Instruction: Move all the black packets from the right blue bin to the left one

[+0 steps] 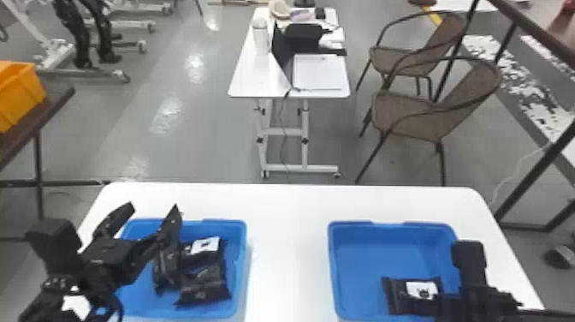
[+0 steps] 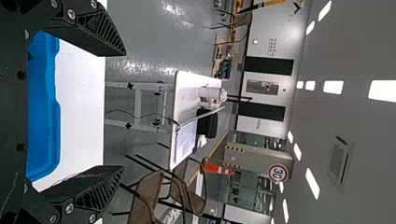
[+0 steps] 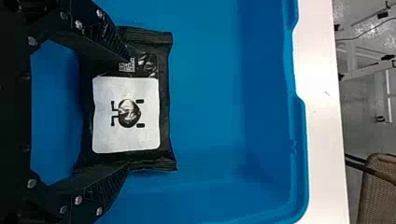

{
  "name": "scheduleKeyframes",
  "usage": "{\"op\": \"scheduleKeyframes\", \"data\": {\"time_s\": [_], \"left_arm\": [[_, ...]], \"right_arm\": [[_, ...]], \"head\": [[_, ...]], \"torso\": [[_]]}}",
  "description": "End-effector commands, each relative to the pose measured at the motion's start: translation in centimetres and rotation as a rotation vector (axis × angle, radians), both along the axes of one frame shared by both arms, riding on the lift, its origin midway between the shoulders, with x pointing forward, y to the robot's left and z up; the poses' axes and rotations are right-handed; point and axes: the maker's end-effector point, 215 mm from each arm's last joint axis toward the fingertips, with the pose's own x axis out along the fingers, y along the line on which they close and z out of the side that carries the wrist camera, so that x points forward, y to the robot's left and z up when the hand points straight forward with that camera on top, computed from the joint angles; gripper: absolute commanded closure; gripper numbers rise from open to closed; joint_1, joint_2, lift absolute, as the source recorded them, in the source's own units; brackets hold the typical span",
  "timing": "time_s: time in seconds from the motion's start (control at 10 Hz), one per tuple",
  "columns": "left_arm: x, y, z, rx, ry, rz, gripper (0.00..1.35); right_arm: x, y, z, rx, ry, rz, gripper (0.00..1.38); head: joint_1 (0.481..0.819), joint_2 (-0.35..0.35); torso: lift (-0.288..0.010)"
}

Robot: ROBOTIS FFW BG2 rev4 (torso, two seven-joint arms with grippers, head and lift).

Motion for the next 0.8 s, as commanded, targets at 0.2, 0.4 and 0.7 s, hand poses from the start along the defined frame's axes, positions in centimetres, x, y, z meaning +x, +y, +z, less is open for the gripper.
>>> {"op": "scheduleKeyframes", "data": {"time_s": [0.2,0.4,0.7], "left_arm": [[-0.1,0.0,0.0,-0.003,-0.002,0.001,0.17],[-0.1,0.1,-0.2,-0.007,0.001,0.003,0.16],[0.0,0.2,0.1,-0.018,-0.002,0.007,0.17]], "right_arm": [[0.5,1.2,-0.4,0.016,-0.028,0.030,0.97],[0.9,1.9,0.6,0.054,-0.098,0.005,1.29],[1.5,0.8,3.0,0.043,-0.171,-0.037,1.29]], "head": [[0.695,0.031],[0.695,0.043],[0.695,0.045]], "torso": [[0.000],[0.000],[0.000]]}}
